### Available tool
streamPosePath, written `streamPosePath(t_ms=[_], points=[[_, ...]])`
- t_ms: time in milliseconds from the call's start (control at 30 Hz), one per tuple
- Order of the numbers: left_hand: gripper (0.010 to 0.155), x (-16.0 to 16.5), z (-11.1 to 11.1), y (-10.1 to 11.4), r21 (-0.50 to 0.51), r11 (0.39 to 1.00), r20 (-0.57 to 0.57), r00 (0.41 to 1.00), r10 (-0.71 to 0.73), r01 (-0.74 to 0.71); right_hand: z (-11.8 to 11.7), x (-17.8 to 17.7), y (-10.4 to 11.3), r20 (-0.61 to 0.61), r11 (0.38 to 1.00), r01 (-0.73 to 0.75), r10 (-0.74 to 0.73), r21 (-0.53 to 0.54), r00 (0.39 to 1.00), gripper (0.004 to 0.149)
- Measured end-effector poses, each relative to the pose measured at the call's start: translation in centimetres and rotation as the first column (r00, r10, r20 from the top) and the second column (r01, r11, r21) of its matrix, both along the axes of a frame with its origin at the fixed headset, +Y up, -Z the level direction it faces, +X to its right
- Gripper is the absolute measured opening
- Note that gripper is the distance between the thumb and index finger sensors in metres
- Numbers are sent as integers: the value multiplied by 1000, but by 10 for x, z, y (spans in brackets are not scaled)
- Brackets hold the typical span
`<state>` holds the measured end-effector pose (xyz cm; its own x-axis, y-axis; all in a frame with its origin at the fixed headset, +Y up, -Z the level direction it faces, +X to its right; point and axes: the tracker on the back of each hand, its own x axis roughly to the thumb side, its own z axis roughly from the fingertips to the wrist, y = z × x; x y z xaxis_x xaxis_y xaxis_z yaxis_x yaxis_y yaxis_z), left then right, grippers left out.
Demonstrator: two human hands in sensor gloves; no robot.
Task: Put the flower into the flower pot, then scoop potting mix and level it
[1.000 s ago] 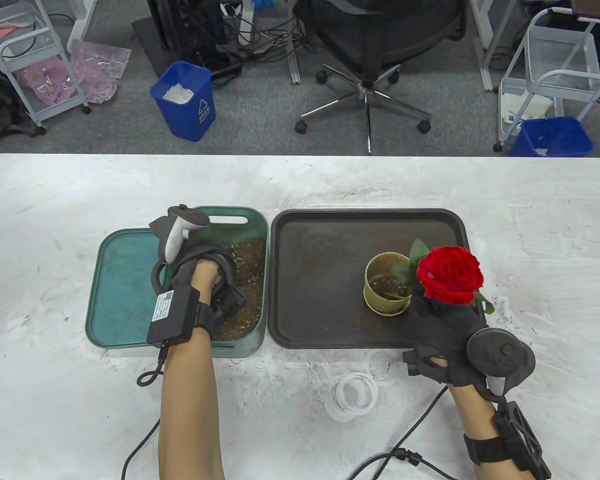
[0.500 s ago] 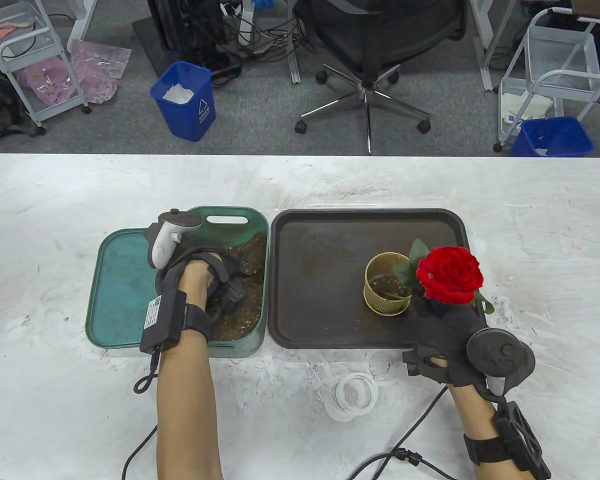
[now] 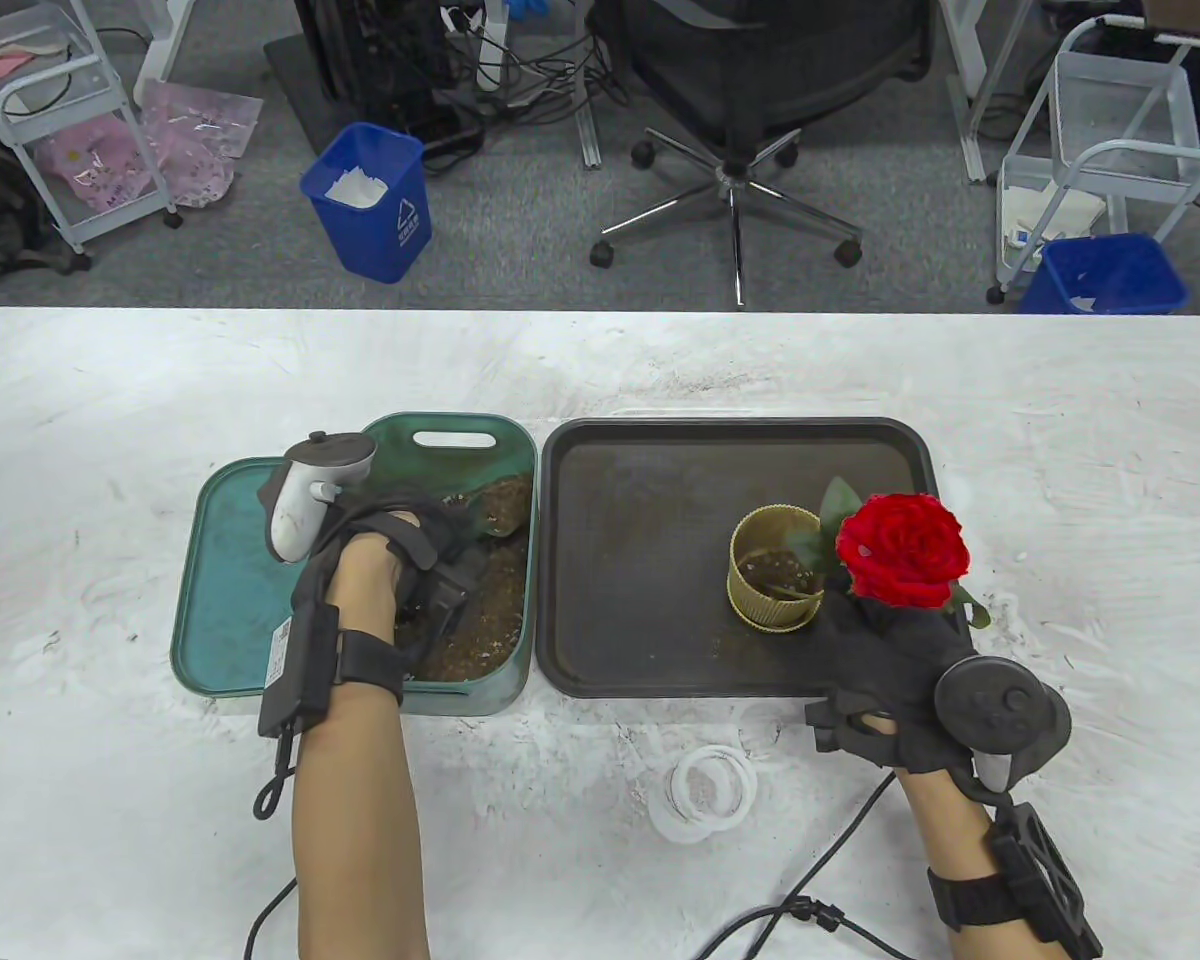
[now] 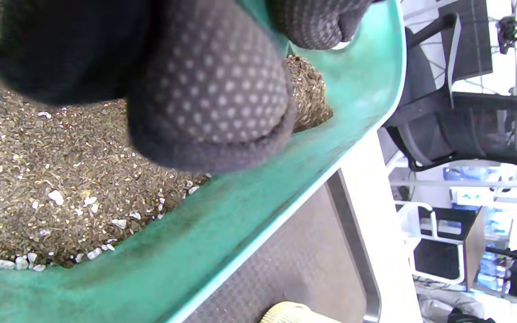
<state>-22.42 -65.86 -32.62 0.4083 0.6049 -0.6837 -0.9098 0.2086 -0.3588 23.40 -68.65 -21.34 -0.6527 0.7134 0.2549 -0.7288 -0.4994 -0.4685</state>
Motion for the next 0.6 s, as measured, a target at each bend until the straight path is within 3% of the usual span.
streamPosePath(t_ms=[400, 600], points=[[57, -23, 29, 28, 90, 994, -78, 994, 74, -66, -1, 2, 0, -5, 1000, 21, -21, -10, 1000, 37], [57, -28, 43, 45, 167, 978, -47, 990, 133, -123, -1, 3, 0, -5, 999, 37, -37, -17, 999, 37]])
